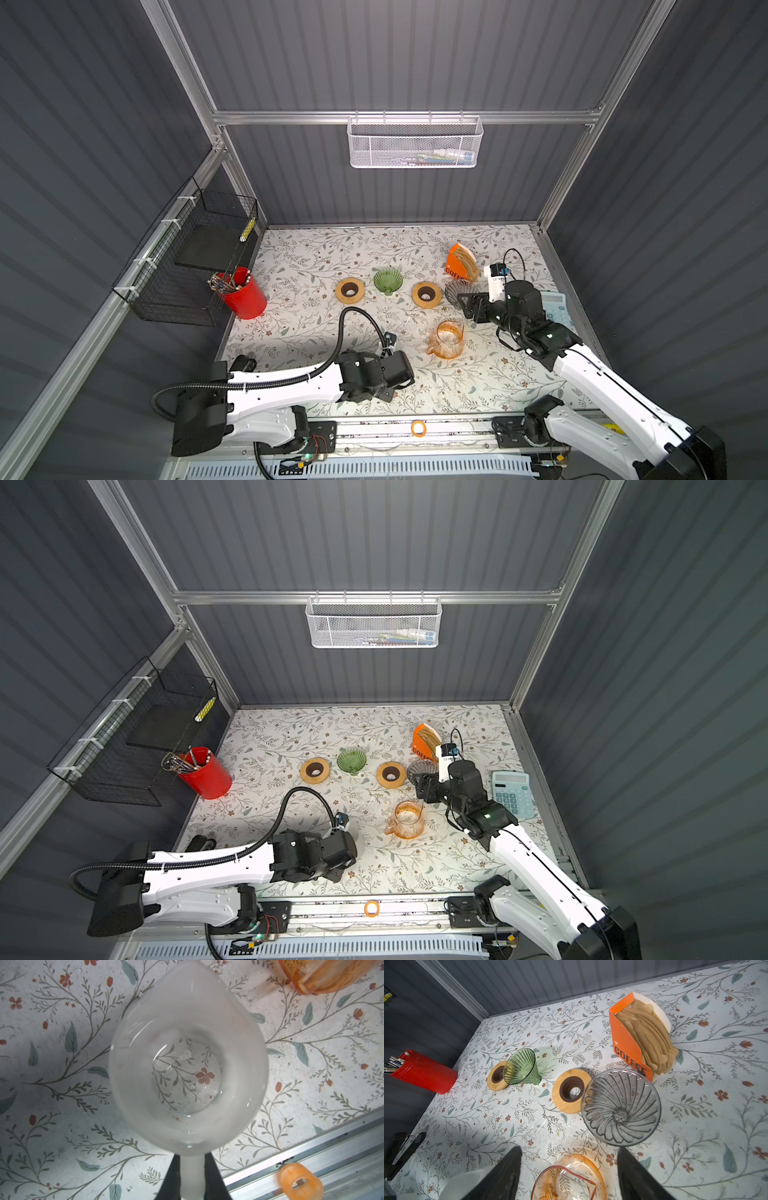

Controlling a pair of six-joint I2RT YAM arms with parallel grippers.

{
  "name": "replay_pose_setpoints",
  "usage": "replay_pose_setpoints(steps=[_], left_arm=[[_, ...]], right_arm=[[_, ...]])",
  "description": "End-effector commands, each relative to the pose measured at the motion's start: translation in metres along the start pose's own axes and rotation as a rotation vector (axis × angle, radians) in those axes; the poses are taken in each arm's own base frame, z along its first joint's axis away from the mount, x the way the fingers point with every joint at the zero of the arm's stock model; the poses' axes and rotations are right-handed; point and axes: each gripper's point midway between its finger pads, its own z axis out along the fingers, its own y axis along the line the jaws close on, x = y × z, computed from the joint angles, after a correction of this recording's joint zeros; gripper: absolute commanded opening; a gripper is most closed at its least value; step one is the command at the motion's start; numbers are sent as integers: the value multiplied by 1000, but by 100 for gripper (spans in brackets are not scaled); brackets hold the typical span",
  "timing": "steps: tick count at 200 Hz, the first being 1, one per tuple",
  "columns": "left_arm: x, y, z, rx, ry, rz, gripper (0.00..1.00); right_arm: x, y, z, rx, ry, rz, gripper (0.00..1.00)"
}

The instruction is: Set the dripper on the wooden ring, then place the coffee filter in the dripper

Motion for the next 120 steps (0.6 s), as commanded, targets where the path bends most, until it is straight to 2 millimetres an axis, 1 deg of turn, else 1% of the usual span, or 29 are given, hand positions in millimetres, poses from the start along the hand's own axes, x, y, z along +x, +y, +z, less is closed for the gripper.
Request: replay_pose_setpoints(steps=[1,32,90,107,120], left_arm=[[-6,4,-6,3,-51,-48,8],[1,6,0,-2,-35,-55,10],[9,12,9,-26,-17,-57,14],[12,14,11,-32,-12,-65,18],[14,16,12,-36,-8,-68,29]], right_arm=[[-6,7,-1,-18,-3,-2,73],[-7,9,2,-22,1,-1,75],[-8,13,4,-26,7,-7,75],[-9,14,5,-26,6,-9,75],[-10,14,5,-26,5,-9,76]])
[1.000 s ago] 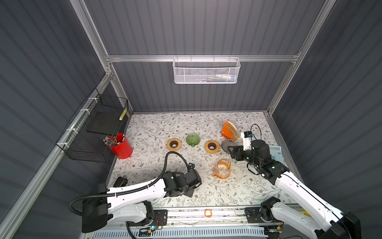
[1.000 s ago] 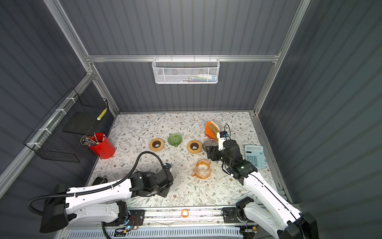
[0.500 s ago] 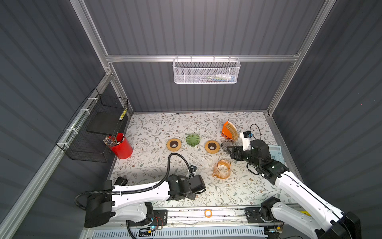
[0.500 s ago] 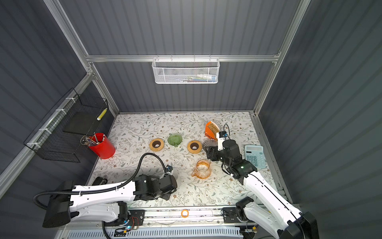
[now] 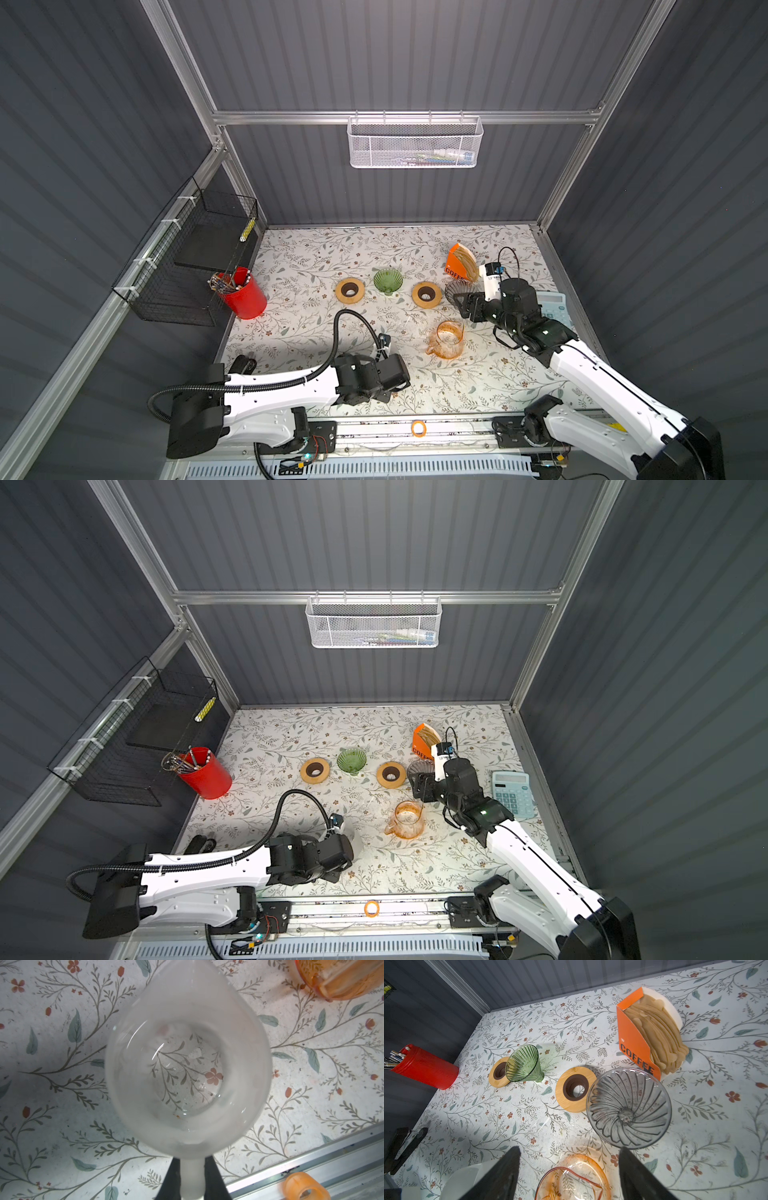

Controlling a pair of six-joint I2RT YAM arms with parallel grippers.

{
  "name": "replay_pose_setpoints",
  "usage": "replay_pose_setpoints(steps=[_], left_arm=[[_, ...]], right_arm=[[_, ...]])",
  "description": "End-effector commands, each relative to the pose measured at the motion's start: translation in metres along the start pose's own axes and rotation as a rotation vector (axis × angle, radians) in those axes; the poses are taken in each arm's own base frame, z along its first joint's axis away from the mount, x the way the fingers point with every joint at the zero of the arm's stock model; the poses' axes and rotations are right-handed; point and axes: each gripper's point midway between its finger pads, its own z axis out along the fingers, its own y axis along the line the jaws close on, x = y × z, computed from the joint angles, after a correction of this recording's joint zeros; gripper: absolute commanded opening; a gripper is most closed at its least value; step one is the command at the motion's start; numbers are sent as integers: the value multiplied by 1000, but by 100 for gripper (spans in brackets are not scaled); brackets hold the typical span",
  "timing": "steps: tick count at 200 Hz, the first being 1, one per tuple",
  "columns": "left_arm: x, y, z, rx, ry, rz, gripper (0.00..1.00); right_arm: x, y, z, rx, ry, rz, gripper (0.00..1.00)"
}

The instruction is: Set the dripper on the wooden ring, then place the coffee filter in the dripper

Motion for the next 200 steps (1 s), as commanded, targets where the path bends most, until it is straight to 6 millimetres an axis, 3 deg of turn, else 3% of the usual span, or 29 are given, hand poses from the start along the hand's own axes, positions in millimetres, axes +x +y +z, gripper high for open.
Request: replay_pose_setpoints(steps=[1,45,200], left_arm=[[7,8,4,-30,7,-13,30],[14,17,8,-72,28,-25,49],[10,64,-16,-305,-11,-138,47]], right_arm=[[-10,7,-1,-14,-17,-2,76],[-11,10,1,-23,-11,-1,77],[-15,28,12,-50,20,-35,77]])
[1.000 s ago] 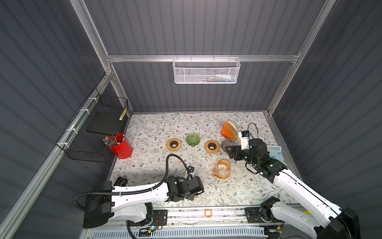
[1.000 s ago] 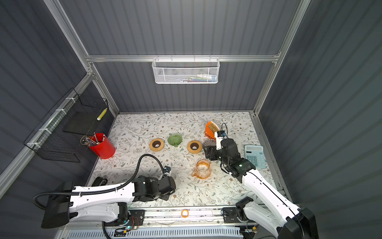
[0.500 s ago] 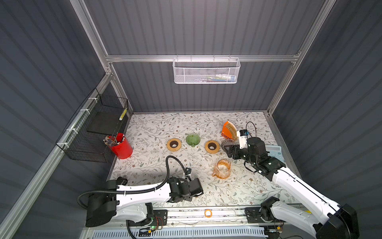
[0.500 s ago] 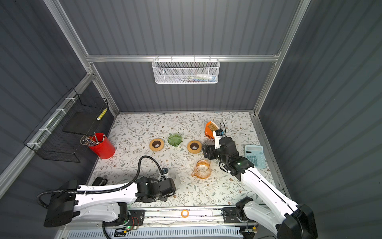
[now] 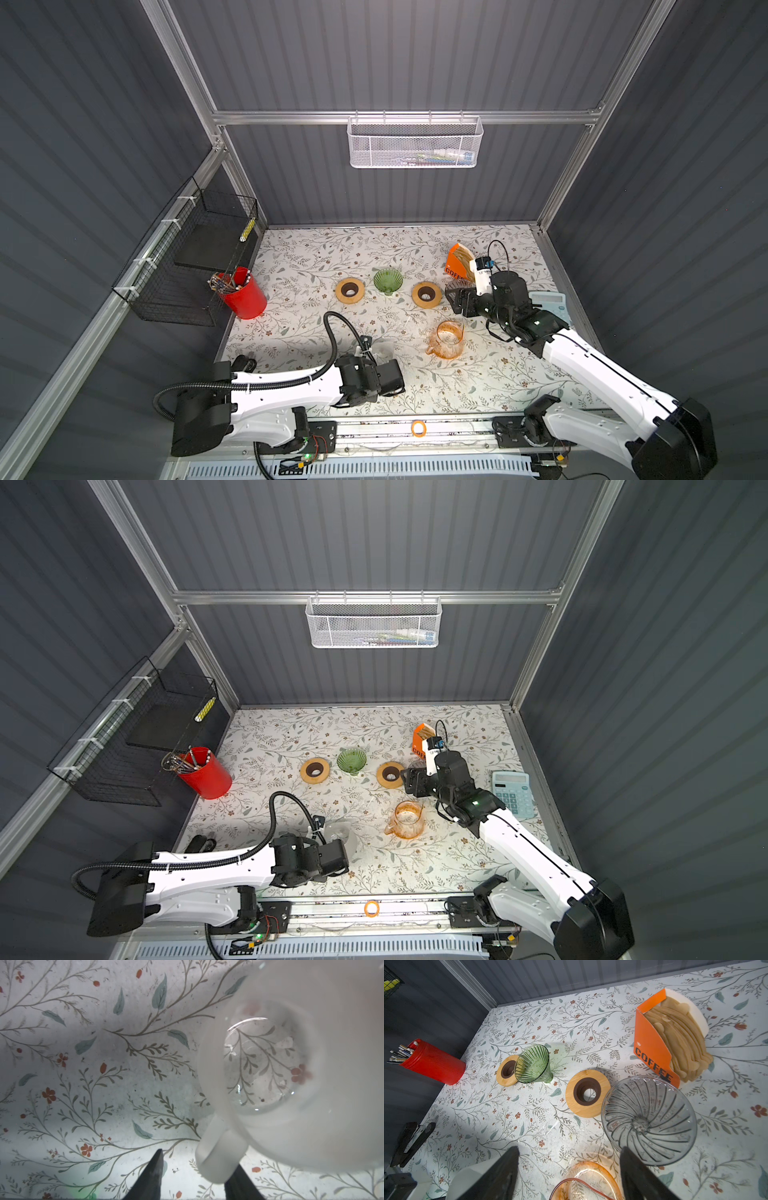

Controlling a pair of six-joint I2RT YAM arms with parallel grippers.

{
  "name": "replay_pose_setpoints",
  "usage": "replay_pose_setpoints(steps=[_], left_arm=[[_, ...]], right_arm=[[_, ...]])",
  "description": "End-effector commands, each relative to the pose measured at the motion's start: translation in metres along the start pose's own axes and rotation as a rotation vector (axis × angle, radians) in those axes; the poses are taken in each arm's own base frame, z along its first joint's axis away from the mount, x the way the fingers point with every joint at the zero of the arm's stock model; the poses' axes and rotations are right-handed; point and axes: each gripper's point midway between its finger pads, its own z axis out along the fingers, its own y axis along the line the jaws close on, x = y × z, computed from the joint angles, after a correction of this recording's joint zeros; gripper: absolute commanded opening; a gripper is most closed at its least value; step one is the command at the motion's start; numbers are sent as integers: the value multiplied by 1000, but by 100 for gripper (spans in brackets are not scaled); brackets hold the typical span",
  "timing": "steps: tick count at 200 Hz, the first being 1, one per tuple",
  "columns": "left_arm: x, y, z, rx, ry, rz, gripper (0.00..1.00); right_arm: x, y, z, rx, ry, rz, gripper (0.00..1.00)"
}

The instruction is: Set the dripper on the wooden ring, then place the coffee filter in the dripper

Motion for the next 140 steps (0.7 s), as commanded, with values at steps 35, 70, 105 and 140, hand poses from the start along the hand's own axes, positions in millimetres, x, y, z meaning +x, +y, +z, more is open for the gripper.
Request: replay_pose_setpoints(steps=[35,70,105,140], left_arm=[[-9,15,-10,-66,-45,-55,47],[-5,28,-10,-117,-34,-67,47],[-3,36,-6,-136,-22,-102,47],[-9,42,-3,-140,-20,-135,46]], right_arm=[[-14,13,-3,-24,-20,-23,77],[-13,16,-1,-28,-15,-30,77],[-11,17,1,-24,-1,-36,77],[-9,15,2,-2,17,-43,77]])
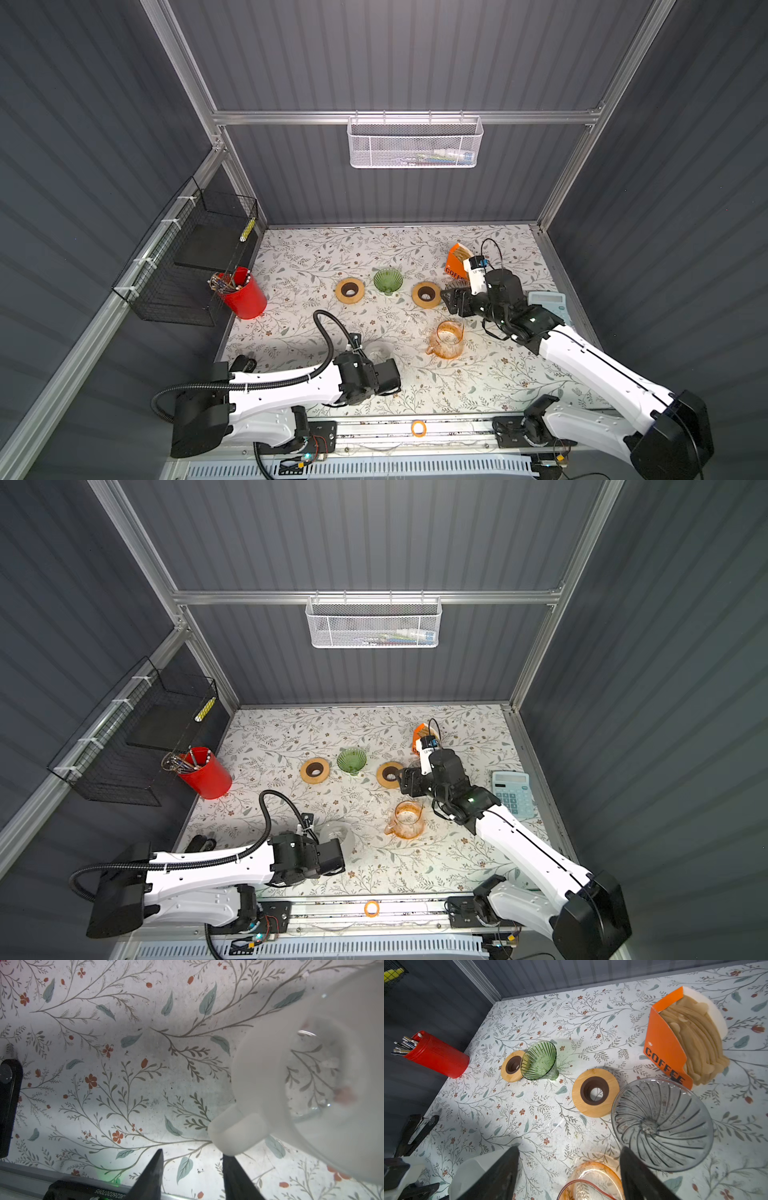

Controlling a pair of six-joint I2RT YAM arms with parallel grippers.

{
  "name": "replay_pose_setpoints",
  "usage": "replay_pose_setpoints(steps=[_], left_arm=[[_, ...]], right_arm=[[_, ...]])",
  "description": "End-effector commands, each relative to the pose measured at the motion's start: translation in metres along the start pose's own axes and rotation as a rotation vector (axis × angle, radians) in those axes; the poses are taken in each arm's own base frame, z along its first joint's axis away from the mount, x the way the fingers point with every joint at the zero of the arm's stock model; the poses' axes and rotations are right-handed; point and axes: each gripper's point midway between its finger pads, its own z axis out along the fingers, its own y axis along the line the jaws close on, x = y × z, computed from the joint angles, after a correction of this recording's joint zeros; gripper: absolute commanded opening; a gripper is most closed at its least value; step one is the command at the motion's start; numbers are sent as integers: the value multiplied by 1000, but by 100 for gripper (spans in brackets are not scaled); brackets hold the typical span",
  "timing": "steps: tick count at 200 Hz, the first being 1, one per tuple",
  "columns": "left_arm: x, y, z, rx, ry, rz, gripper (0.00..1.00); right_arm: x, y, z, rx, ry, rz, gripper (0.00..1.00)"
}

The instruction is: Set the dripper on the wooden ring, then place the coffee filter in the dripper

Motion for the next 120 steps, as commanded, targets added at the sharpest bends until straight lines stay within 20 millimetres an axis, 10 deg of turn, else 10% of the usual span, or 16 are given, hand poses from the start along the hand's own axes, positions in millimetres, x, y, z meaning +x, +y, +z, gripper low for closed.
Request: replay_pose_setpoints(steps=[1,120], left_arm=[[-6,11,0,-27,-11,-32,46],[-14,28,15,-86,-15,-75,45]], right_arm=[[-10,3,-4,12,-11,-18,76],[12,-8,17,113,121,-42,75]])
